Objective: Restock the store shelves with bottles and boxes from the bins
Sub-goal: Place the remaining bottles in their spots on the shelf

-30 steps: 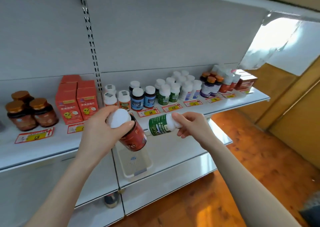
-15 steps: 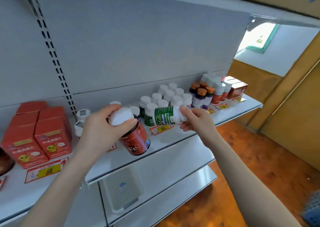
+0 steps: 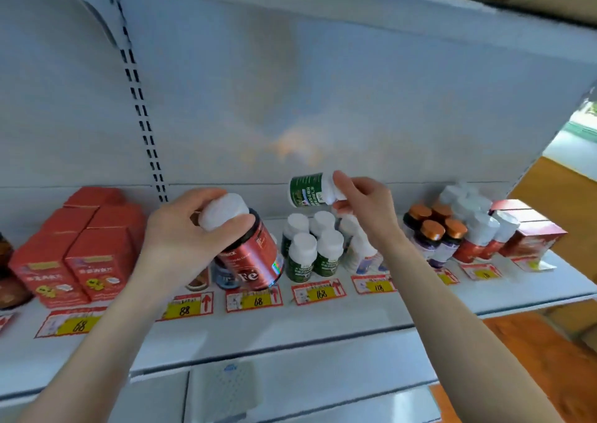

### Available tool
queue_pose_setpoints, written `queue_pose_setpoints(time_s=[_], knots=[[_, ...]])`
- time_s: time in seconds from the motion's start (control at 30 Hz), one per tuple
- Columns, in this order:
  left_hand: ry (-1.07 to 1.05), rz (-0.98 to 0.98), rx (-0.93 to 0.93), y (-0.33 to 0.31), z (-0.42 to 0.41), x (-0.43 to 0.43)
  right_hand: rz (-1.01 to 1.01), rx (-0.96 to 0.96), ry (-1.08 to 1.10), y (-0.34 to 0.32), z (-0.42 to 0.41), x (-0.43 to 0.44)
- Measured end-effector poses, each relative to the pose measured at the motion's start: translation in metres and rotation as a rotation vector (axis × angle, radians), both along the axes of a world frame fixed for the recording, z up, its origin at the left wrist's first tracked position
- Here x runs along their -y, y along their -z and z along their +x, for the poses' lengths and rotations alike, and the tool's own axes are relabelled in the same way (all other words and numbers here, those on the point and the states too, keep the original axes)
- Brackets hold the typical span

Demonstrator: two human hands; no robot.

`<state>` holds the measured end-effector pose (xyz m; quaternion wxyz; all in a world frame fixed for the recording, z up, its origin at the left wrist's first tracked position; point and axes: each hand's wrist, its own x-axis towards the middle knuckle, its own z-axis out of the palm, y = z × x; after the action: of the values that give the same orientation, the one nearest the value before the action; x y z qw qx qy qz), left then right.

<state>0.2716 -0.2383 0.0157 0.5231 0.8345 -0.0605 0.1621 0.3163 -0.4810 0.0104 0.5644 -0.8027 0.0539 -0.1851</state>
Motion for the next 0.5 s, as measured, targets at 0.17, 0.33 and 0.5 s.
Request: queue_pose_setpoints(time_s=[0.17,0.33,0.5], knots=[[-0.145,0.024,0.015,0.002,0.004,0.011,-0.261,-0.021,-0.1,-0.001,0.069,-0.001],[-0.266,0.007,0.011,0.006,-0.004,0.02,-0.573,-0.183,-0.27,-0.001,0.112,-0.007],[-0.328,-0.008,0.005,0.009,-0.013,0.026,-0.872,-0.285,-0.443,0.007,0.128,-0.015]])
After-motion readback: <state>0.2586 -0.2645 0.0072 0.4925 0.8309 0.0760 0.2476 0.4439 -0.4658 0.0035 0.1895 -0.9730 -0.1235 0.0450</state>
